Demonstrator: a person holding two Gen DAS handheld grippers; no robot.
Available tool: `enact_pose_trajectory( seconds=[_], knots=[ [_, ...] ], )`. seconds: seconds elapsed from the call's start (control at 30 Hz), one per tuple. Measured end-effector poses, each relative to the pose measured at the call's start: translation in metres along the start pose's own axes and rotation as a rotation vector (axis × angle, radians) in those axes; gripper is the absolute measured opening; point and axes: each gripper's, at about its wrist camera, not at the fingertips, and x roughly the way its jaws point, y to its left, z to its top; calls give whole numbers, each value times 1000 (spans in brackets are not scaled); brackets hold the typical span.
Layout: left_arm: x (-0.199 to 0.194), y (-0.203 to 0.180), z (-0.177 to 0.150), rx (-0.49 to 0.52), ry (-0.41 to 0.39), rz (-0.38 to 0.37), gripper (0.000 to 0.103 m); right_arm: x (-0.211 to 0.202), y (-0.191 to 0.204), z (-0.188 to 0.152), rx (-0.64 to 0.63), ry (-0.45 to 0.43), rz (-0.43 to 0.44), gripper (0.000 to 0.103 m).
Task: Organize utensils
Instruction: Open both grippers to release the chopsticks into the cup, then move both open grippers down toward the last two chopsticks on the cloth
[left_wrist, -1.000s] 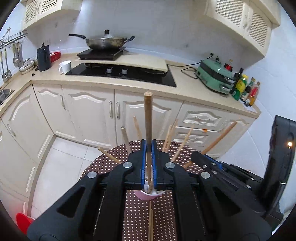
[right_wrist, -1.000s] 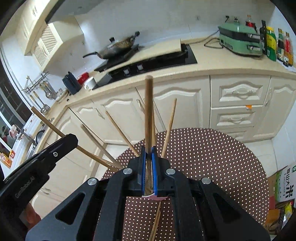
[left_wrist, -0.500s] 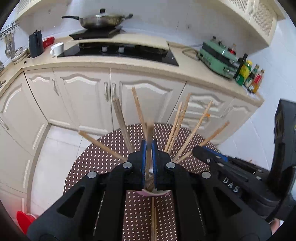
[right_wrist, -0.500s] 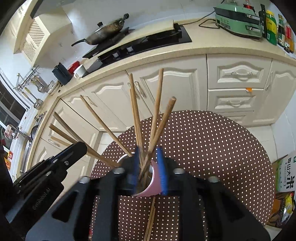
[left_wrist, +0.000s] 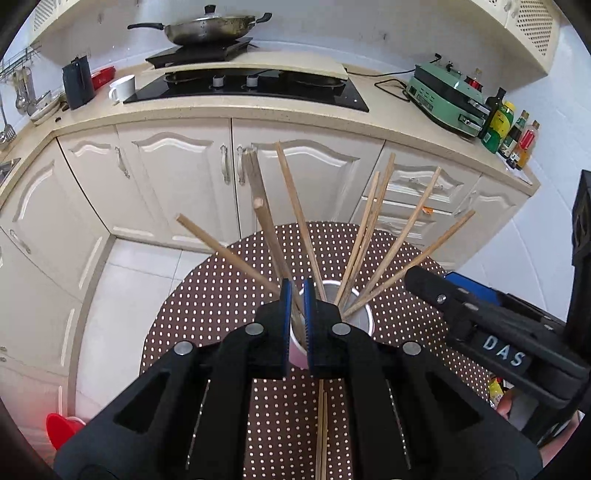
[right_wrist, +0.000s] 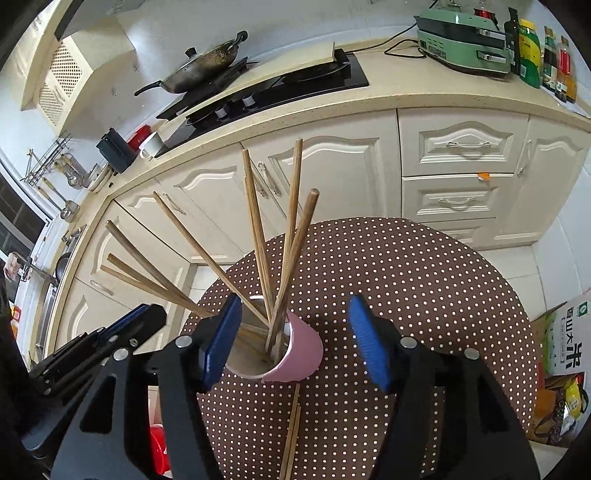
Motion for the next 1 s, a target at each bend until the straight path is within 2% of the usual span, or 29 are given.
enact_pose_trajectory(
  seconds=[0.03,0.1,0.13,0.37,0.53,0.87,1.0],
  knots=[
    [-2,1,-2,-6,0,4,23,-2,0,0,1,-1,0,60],
    [-8,2,-4,-20,-25,1,56,-5,1,-2,4,-5,-5,63],
    [-14,3,-6,-32,-52,-1,56,-7,1,-3,5,-7,-6,63],
    [-23,15,-9,-92,-44,19,56,-21,0,-10,14,-17,-13,63],
    [-33,18,-13,-70,-60,56,56,-33,1,-18,10,-30,-12,63],
    [-54,21,-26,-66,-81,77,56,-55,4,-32,20,-55,-1,64],
    [-60,18,-33,-48,-92,90,57,-61,2,-40,26,-57,-6,72]
  ],
)
